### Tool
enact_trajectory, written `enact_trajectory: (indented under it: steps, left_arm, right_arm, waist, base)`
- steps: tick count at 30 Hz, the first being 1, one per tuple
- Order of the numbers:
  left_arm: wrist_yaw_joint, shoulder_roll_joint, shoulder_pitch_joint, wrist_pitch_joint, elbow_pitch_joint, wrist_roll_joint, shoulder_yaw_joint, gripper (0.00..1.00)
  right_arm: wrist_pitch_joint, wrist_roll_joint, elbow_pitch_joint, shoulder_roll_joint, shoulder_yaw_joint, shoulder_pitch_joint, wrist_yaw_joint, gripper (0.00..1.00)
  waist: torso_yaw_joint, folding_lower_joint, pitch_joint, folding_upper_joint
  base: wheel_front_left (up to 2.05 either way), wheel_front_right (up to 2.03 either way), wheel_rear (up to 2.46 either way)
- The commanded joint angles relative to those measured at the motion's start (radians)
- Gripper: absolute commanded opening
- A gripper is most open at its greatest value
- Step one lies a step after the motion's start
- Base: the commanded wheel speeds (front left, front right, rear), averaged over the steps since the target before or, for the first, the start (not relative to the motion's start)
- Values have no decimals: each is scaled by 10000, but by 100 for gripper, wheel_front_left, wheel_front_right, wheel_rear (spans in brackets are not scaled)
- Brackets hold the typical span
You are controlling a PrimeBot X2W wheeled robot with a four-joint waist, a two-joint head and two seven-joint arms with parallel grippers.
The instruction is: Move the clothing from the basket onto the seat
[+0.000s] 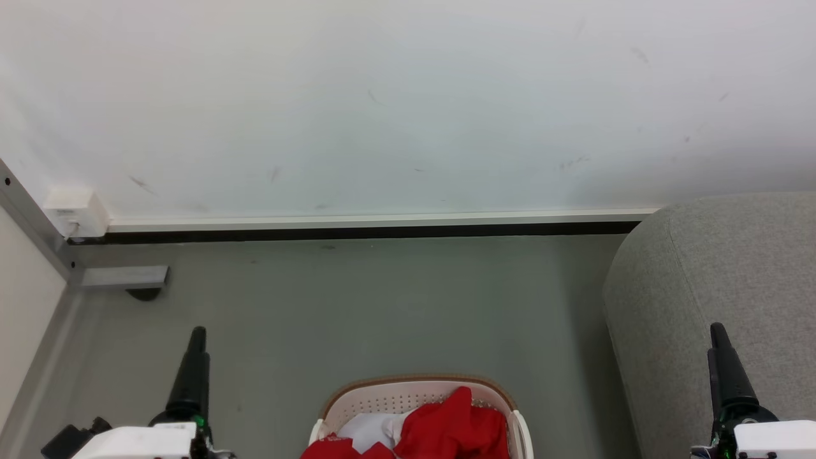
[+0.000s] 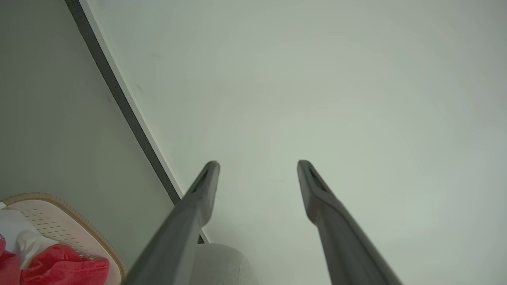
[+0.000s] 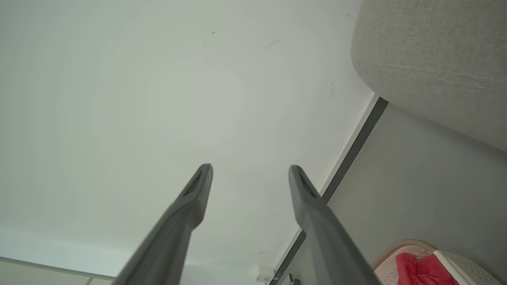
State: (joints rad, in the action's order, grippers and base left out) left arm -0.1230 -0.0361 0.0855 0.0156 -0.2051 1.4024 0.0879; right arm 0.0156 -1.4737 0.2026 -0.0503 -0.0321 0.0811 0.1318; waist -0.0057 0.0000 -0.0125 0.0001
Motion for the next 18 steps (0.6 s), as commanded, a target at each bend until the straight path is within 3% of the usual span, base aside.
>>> enact_trajectory:
  steps: [1,10,18]
  left_arm:
    - [-38,-78,268,-168,362,-581,-23,100]
    - [247,-91,201,-483,728,-2410,-250,100]
    - [862,-101,133,-771,840,-4453,-591,100]
  right_arm:
    - [-162,554,-272,-135,161,310,-4,100]
    - [-477,1876,-383,-267,543,389,-5,100]
    - [-764,3639,-375,-342,802,404,-7,100]
  waist:
    - [-13,0,-2,-1]
    - [-47,0,29,-1]
    - [-65,0,61,-1]
  base:
    - [0,0,0]
    - [0,0,0]
    - [0,0,0]
